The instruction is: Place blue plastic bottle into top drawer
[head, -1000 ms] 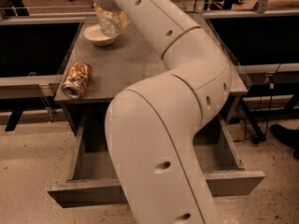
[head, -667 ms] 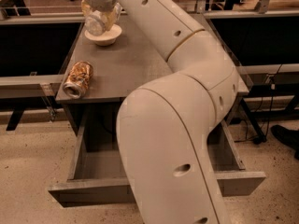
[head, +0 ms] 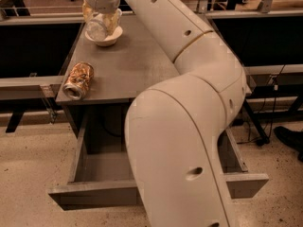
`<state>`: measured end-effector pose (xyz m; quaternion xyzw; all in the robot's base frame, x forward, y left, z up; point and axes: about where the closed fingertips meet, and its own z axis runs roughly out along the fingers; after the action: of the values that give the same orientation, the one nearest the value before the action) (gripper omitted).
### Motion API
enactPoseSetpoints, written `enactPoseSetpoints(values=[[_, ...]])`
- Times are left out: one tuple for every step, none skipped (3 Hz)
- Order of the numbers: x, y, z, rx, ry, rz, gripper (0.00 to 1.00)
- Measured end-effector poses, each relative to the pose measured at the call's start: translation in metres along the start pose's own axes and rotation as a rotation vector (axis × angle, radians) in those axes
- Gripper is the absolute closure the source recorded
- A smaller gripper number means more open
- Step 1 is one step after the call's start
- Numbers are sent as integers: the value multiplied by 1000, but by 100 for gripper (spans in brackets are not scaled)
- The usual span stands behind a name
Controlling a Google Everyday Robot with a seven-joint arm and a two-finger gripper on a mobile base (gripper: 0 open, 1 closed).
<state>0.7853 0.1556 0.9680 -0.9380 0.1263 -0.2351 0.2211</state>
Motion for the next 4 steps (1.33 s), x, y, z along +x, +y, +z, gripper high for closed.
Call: enactPoseSetpoints(values=[[-31, 8, -55, 74, -135, -99, 100], [-40, 24, -126, 181, -183, -134, 100], [-31, 64, -190, 250, -159, -131, 100], [-19, 168, -225, 176, -164, -28, 100]])
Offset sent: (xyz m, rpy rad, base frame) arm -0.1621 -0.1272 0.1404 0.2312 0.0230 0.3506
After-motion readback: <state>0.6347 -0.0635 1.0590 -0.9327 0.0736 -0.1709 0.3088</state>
